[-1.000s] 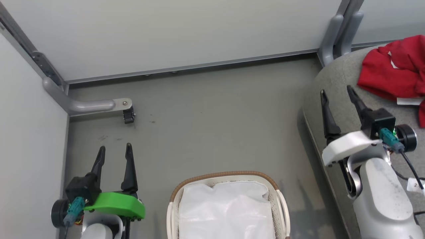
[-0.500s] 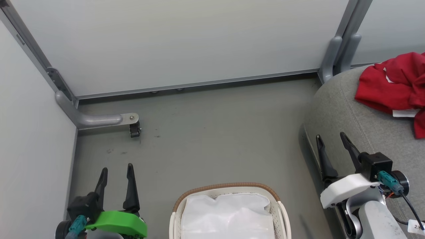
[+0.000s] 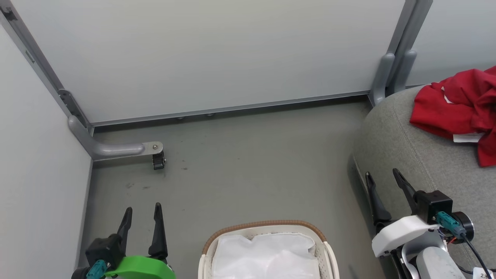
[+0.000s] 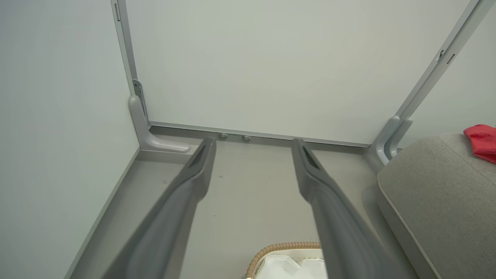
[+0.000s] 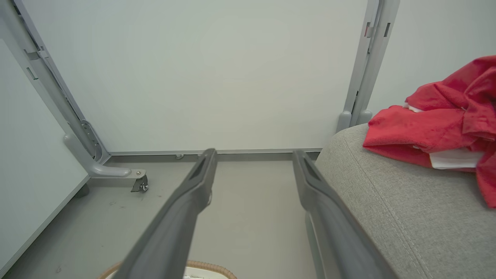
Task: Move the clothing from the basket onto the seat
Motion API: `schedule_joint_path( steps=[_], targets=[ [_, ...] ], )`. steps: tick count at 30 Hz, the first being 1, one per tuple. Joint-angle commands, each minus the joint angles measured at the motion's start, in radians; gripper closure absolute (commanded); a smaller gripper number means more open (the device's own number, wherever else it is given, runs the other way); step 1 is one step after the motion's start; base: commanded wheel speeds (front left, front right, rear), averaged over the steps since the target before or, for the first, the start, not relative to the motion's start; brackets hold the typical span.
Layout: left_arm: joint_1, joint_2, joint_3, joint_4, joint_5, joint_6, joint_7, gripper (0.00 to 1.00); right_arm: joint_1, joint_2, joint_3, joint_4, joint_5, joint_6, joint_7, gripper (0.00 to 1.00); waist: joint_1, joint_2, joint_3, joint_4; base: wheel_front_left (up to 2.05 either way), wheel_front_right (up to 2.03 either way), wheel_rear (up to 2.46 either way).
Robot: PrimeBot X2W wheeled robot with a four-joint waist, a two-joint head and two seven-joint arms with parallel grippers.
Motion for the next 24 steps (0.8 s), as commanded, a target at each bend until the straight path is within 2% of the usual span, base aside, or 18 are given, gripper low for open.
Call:
schedule_joint_path(
  steps=[1,22,23,24],
  targets=[
    [0.014,0.001,0.005,-0.001,0.005,-0.005,0.000,0.00,0.015,-0.004,0.002,0.003,-0.003,-0.001,-0.002,0.00,0.0001,0.0000,-0.005,0.003,0.00,0.00,0.00],
    [0.021,0.001,0.006,0.001,-0.020,-0.023,-0.001,0.00,0.018,-0.004,0.020,0.009,0.010,-0.001,-0.002,0.00,0.0001,0.0000,-0.022,0.009,0.00,0.00,0.00],
    [0.004,0.000,0.005,0.003,-0.019,-0.019,0.000,1.00,0.005,0.000,0.019,0.007,0.008,0.000,0.000,1.00,0.0001,0.0000,-0.022,0.009,0.00,0.00,0.00],
    [0.004,0.000,0.004,0.008,-0.021,-0.020,0.001,1.00,0.004,0.001,0.018,0.012,0.010,0.000,0.001,1.00,0.0001,0.0000,-0.022,0.009,0.00,0.00,0.00]
  ],
)
